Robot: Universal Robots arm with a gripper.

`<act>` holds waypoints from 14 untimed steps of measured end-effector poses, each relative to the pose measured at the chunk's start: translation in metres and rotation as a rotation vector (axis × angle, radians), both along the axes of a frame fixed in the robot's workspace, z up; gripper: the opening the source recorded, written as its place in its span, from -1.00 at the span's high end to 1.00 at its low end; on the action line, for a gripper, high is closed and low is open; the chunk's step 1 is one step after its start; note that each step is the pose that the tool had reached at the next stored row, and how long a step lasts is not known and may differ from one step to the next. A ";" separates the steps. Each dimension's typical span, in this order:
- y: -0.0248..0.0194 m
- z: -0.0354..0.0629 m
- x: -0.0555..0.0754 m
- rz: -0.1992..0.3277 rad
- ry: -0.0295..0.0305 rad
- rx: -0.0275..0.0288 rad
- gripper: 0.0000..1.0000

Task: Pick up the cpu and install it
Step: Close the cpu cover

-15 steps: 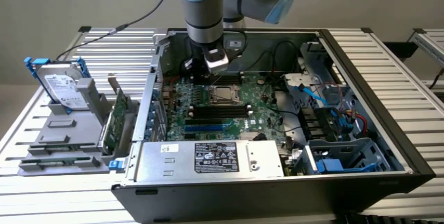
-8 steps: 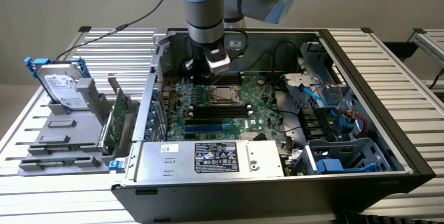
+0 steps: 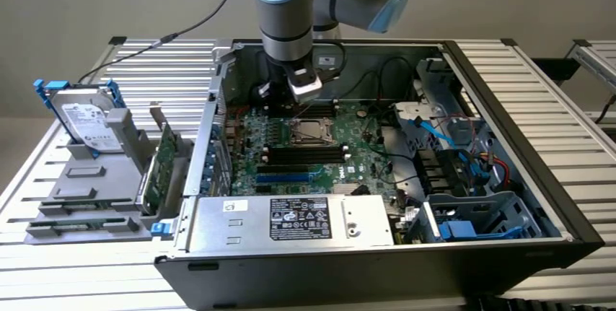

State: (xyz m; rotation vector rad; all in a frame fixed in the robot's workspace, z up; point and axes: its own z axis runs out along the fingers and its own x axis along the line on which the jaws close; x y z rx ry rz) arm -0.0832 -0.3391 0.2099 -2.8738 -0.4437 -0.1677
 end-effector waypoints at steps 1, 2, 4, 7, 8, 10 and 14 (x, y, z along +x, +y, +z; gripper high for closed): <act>0.0000 -0.0001 0.000 0.002 -0.0004 0.0000 0.79; 0.0001 -0.0003 0.000 0.005 -0.0008 0.0000 0.79; 0.0001 -0.0006 0.001 0.009 -0.0017 -0.0001 0.79; 0.0003 -0.0010 0.002 0.016 -0.0030 -0.0001 0.79; 0.0003 -0.0012 0.002 0.019 -0.0034 0.0000 0.79; 0.0004 -0.0015 0.003 0.023 -0.0037 0.0000 0.79; 0.0004 -0.0021 0.004 0.033 -0.0040 0.0000 0.79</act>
